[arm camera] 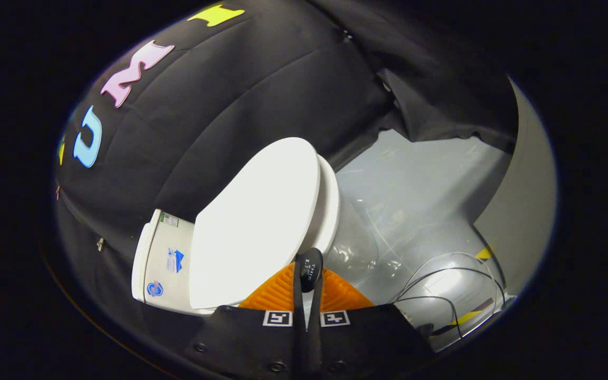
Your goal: Open the toilet lid.
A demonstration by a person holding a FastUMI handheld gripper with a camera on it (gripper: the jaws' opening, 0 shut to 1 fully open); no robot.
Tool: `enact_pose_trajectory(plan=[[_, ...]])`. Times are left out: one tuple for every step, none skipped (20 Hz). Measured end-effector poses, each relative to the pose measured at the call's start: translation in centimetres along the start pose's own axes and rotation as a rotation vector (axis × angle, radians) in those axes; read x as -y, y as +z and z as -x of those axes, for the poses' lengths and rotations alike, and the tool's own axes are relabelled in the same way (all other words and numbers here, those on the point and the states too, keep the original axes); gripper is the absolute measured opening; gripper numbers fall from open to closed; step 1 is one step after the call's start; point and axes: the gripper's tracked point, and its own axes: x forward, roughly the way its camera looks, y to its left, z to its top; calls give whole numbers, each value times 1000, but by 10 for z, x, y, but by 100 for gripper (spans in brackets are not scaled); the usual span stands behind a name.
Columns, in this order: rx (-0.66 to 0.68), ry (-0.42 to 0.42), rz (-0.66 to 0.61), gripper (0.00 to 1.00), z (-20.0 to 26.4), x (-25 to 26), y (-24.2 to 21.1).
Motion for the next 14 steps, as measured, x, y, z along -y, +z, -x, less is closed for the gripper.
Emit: enact_pose_trajectory(plan=[[15, 9, 26, 5, 5, -6, 5], [30, 16, 54, 5, 12, -12, 9], [50, 25, 91, 5, 19, -20, 13], [70, 30, 129, 5, 25, -28, 17], [90, 33, 162, 5, 34, -37, 22], [114, 43, 193, 5, 43, -48, 27], [144, 60, 229, 5, 53, -63, 33], [166, 75, 252, 5, 61, -74, 36], [194, 94, 289, 5, 72, -88, 41], [219, 113, 334, 5, 82, -100, 45], [245, 131, 381, 5, 92, -117, 49], [265, 143, 420, 5, 98, -132, 51], [281, 153, 449, 5, 103, -146, 52], [297, 162, 473, 5, 108, -157, 53]])
